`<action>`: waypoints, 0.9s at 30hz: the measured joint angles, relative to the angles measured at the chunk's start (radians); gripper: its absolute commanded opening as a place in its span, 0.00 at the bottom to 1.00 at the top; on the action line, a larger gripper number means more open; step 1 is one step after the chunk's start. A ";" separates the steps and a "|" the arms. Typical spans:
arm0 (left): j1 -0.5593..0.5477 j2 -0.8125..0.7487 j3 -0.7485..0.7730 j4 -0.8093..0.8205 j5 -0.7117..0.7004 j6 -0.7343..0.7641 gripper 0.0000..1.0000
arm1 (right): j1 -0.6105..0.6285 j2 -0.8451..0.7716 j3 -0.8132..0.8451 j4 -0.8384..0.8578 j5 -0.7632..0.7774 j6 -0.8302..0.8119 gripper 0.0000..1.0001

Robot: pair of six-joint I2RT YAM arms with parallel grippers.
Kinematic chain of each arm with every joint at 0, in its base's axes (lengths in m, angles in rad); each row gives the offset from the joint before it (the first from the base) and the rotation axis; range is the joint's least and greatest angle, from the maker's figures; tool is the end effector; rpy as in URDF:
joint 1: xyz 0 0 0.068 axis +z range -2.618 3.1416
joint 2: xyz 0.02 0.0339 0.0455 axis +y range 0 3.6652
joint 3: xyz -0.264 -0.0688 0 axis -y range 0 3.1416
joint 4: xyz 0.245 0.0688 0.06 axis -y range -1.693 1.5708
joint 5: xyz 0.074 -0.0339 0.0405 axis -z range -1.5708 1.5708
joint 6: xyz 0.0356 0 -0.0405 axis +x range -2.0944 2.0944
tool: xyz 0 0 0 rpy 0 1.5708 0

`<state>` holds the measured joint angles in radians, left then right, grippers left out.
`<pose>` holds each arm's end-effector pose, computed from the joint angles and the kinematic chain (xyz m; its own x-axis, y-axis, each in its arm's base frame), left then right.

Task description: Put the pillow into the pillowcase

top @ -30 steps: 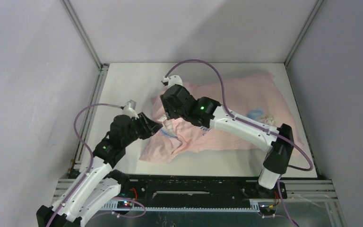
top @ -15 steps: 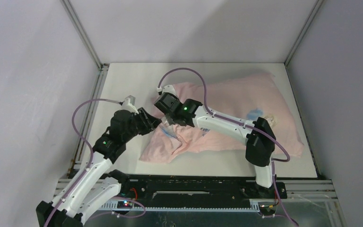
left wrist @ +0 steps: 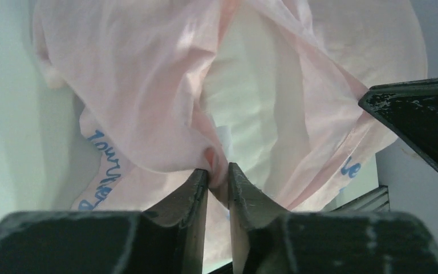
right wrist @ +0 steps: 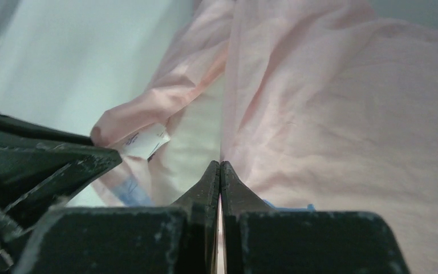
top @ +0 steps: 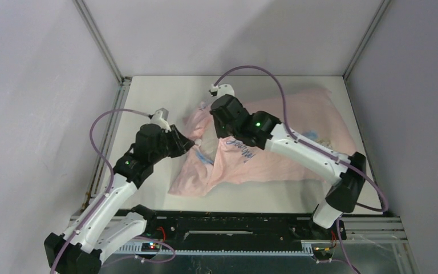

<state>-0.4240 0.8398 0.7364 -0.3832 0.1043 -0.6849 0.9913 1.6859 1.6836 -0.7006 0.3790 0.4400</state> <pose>0.1720 -0.0817 0.2933 -0.6420 -0.4005 -0.6538 0.1122 0.7944 -0.5969 0.2176 0.3084 0.3660 -0.5855 -0.1721 -0.7922 -0.4127 0.9044 0.1086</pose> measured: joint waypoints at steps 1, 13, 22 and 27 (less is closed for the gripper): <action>0.000 0.006 0.013 -0.004 0.007 0.007 0.09 | -0.009 -0.023 -0.013 0.011 -0.022 0.003 0.00; -0.021 0.071 0.143 0.023 0.199 0.022 0.00 | -0.076 -0.085 -0.132 0.105 -0.238 0.040 0.00; -0.047 0.274 -0.031 0.315 0.292 -0.078 0.00 | -0.070 -0.120 -0.159 0.150 -0.297 0.063 0.00; -0.058 0.442 -0.061 0.465 0.293 -0.152 0.00 | -0.034 -0.176 -0.154 0.171 -0.313 0.070 0.00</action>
<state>-0.4824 1.2819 0.6758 0.0818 0.3969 -0.8368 0.9577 1.5097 1.5291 -0.5301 0.0658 0.5102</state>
